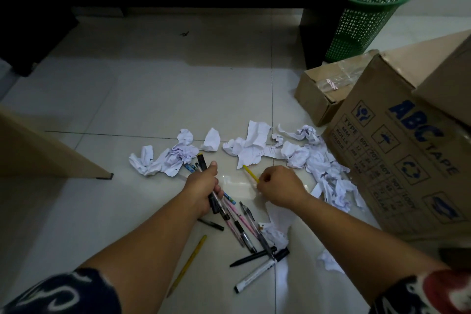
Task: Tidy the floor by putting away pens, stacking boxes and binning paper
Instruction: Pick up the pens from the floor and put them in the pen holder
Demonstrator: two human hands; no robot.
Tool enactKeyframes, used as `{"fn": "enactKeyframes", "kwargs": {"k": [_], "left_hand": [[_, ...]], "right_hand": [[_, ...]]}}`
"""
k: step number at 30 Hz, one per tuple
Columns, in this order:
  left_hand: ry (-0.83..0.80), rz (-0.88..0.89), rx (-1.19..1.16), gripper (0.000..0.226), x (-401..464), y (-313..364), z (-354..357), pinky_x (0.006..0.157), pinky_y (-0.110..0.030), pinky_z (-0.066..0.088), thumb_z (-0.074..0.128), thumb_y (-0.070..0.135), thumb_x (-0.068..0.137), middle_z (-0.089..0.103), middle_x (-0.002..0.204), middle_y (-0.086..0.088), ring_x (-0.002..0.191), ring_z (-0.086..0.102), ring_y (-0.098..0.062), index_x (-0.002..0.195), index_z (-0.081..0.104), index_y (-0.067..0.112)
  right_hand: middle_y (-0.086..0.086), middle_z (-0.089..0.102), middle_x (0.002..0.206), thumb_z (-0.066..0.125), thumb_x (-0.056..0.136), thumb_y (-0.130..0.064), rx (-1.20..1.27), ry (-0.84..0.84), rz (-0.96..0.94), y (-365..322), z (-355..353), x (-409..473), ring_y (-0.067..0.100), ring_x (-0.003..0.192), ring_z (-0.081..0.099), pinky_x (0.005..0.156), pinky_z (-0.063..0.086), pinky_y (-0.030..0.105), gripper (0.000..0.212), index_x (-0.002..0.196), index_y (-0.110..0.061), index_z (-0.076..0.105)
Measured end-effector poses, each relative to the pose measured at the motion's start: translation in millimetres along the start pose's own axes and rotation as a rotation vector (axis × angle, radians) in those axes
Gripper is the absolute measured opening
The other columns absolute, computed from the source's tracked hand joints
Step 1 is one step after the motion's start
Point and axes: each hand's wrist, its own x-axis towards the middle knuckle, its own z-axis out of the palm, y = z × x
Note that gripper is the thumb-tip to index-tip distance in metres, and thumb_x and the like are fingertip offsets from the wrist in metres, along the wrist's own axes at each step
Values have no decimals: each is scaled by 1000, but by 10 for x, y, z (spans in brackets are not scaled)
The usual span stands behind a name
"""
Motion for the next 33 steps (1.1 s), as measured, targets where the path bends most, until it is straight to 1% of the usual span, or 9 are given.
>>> {"fn": "enactKeyframes", "kwargs": {"k": [3, 9, 12, 15, 18, 21, 23, 27, 33], "left_hand": [[-12, -1, 26, 38, -85, 27, -17, 52, -28, 44, 61, 44, 90, 36, 54, -2, 37, 39, -15, 95, 56, 7], [-105, 62, 66, 57, -260, 131, -98, 53, -29, 43, 62, 66, 78, 43, 65, -2, 51, 43, -16, 90, 58, 10], [-94, 119, 114, 46, -313, 190, -212, 56, -28, 44, 59, 54, 88, 52, 77, -2, 63, 52, -17, 102, 62, 10], [-79, 132, 56, 28, -355, 242, -390, 48, -25, 40, 53, 38, 97, 46, 61, 1, 50, 43, -13, 85, 56, 13], [-17, 128, 71, 29, -364, 259, -650, 47, -25, 39, 52, 38, 97, 45, 49, 1, 46, 43, -14, 80, 52, 14], [74, 133, 118, 27, -380, 240, -901, 50, -27, 43, 55, 36, 96, 46, 57, -4, 48, 43, -16, 87, 55, 10], [102, 123, 155, 28, -361, 202, -1093, 48, -26, 41, 56, 37, 95, 45, 60, -5, 47, 40, -16, 92, 56, 9], [86, 76, 162, 31, -305, 133, -1279, 45, -24, 34, 64, 39, 90, 41, 59, -2, 46, 34, -14, 81, 51, 12], [-8, -15, 148, 34, -323, 127, -1313, 44, -21, 34, 66, 41, 88, 40, 57, 1, 44, 35, -10, 94, 59, 9]], "right_hand": [[-2, 68, 71, 65, 84, -17, 371, -73, 25, -222, 10, -168, 11, 68, 61, 62, 48, 23, 12, 75, -14, 73], [-4, 68, 72, 72, 84, -18, 498, -112, -83, -580, 107, -381, 8, 64, 58, 63, 48, 23, 1, 83, -18, 72], [-2, 66, 71, 74, 83, -18, 529, -166, -134, -728, 205, -482, 5, 61, 55, 64, 46, 19, 4, 85, -15, 72], [0, 64, 71, 74, 85, -29, 535, -141, -175, -804, 336, -552, 4, 62, 53, 64, 44, 18, 16, 87, -13, 73], [4, 71, 85, 66, 90, -35, 341, -59, -207, -737, 549, -588, 13, 77, 61, 70, 44, 25, 20, 89, -16, 73], [3, 73, 103, 59, 91, -28, 13, -78, -306, -576, 804, -637, 24, 97, 65, 82, 48, 29, 17, 98, -22, 75], [4, 70, 106, 53, 92, -27, -242, -119, -435, -546, 944, -679, 25, 101, 62, 84, 49, 35, 23, 104, -27, 73], [7, 59, 83, 61, 84, -21, -559, -75, -751, -520, 1138, -644, 32, 76, 61, 60, 49, 36, 16, 93, -24, 73], [5, 55, 78, 67, 77, -22, -621, 9, -856, -537, 1224, -580, 27, 71, 55, 60, 44, 35, 3, 78, -23, 70]]}}
